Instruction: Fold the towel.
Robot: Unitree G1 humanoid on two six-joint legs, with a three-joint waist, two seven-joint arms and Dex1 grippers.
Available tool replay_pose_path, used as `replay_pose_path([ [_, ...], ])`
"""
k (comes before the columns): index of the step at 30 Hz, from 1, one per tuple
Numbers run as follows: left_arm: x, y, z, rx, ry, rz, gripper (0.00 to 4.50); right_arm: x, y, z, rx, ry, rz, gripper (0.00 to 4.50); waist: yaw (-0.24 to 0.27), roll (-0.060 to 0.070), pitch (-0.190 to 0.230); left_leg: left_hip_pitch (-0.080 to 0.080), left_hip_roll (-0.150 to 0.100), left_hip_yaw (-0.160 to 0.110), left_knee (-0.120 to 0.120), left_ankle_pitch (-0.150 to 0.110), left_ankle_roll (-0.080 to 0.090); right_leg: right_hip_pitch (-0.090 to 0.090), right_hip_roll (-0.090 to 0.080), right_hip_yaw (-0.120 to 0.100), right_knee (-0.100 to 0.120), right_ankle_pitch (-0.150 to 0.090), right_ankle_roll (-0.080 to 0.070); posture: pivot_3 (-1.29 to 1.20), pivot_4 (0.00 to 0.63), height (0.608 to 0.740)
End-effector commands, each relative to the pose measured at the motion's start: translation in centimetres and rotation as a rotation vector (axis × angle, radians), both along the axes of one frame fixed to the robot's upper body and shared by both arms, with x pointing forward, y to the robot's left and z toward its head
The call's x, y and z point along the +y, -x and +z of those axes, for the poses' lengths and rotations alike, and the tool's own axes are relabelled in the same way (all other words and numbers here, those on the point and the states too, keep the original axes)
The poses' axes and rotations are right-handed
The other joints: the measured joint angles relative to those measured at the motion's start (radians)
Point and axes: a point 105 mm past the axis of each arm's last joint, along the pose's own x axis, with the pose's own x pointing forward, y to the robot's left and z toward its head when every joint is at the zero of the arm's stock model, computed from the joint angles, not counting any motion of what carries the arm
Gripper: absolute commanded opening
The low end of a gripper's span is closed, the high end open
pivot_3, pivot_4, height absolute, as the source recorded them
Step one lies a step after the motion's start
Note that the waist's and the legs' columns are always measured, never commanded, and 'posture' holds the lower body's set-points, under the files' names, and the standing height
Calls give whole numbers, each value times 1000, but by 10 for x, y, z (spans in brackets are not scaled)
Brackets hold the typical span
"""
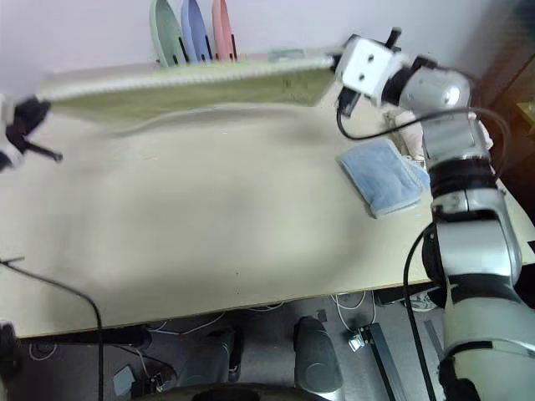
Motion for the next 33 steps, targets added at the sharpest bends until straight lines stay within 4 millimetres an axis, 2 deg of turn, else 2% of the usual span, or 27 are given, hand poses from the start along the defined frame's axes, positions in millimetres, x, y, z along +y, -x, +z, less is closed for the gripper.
replay_pose_path([
  [1,-7,43,-22,129,-74,-92,0,-2,36,-20,160,29,104,91,4,0,0,0,1,0,0,0,0,0,0,0,0,0,0,0,150,740],
  [2,-10,54,-39,210,-64,-108,0,-6,47,-37,248,47,114,91,8,0,0,0,1,0,0,-1,1,0,0,1,0,0,0,0,150,740],
  [4,-14,72,-60,319,-53,-134,0,-13,65,-61,389,70,120,91,24,0,0,0,0,0,1,-1,2,0,0,1,0,-1,0,0,150,740],
  [8,-14,97,-86,473,-41,-141,0,-26,101,-94,646,113,127,91,43,0,1,1,0,0,4,-1,2,3,-1,1,0,-2,-4,0,150,740],
  [12,-27,130,-106,660,-39,-247,0,-40,127,-105,809,130,117,91,54,-1,0,2,0,1,5,-1,2,5,-1,1,-1,-3,-6,0,150,740],
  [15,-25,132,-107,686,-17,-247,0,-41,130,-104,828,119,116,91,57,-1,0,3,1,2,5,-1,2,5,-1,0,-1,-4,-7,0,150,740],
  [17,-23,129,-108,685,-13,-241,0,-41,127,-103,808,115,111,91,57,-1,0,3,1,2,6,-1,2,5,-1,0,0,-5,-9,0,150,740],
  [22,-10,89,-113,598,-71,-168,0,-31,82,-107,669,90,48,91,56,-2,0,3,1,2,6,-1,2,5,0,0,0,-4,-9,0,150,740],
  [29,1,46,-112,523,-109,-121,0,-26,39,-115,597,87,-24,91,54,-2,0,1,0,2,3,-1,1,2,-1,0,0,-2,-4,0,150,740],
  [33,3,24,-113,492,-131,-114,0,-23,23,-121,579,88,-40,91,53,-2,0,2,1,2,3,-1,1,2,0,0,0,-2,-4,0,150,740],
])
